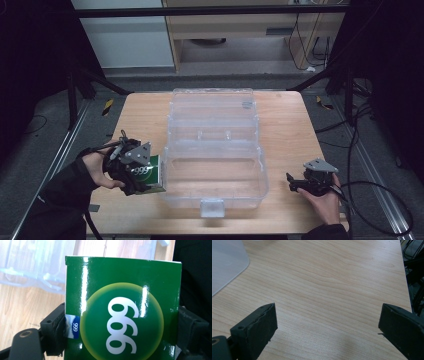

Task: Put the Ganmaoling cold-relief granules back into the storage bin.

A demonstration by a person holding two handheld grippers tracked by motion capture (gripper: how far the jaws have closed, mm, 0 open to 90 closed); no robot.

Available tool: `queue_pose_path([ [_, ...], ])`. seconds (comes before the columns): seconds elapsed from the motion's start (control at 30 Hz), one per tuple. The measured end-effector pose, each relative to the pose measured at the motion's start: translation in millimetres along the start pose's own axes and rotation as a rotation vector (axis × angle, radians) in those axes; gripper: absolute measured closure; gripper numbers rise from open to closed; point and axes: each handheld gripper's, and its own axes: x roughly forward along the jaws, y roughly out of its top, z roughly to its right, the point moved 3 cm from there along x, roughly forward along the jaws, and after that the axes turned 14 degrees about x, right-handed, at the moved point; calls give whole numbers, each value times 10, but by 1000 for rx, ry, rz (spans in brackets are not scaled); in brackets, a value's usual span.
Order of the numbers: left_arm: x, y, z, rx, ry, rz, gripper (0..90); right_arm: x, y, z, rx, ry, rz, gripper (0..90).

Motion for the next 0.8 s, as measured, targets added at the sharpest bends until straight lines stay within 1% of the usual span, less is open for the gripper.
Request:
queue_pose_path([
  [0.1,8,70,-34,18,0,0,146,0,1,6,-3,-2,0,24],
  [0.13,8,70,-34,18,0,0,146,0,1,7,-4,-2,1,24],
  [0.2,27,136,-63,35,-2,-4,146,-3,1,7,0,-1,1,24],
  [0.23,33,156,-72,37,-4,-4,146,-3,2,9,-2,-1,2,24],
  [0.27,43,175,-53,17,-30,-3,146,-2,1,10,-2,-2,1,24],
  [0.3,43,175,-53,17,-30,-3,146,-2,1,10,-2,-2,1,24],
  [0.33,62,212,-99,48,-2,3,146,-2,1,9,0,0,1,24],
  [0.47,92,259,-125,58,-6,-4,146,0,0,8,-3,0,0,24],
  [0.5,108,281,-122,40,-16,-18,147,-1,1,10,-4,-1,0,24],
  [0.53,118,295,-129,42,-17,-20,146,-1,1,9,-2,0,1,24],
  [0.63,150,341,-155,55,-18,-17,146,1,0,10,-4,0,0,24],
  [0.67,168,362,-170,69,-19,-8,147,2,-1,7,-1,2,-1,24],
  [0.7,181,377,-175,69,-20,-8,147,2,-2,6,0,3,-2,24],
  [0.73,192,391,-186,78,-20,-10,146,3,-3,6,0,3,-2,24],
  [0.8,214,417,-195,76,-25,-9,147,3,-3,5,0,3,-2,24],
])
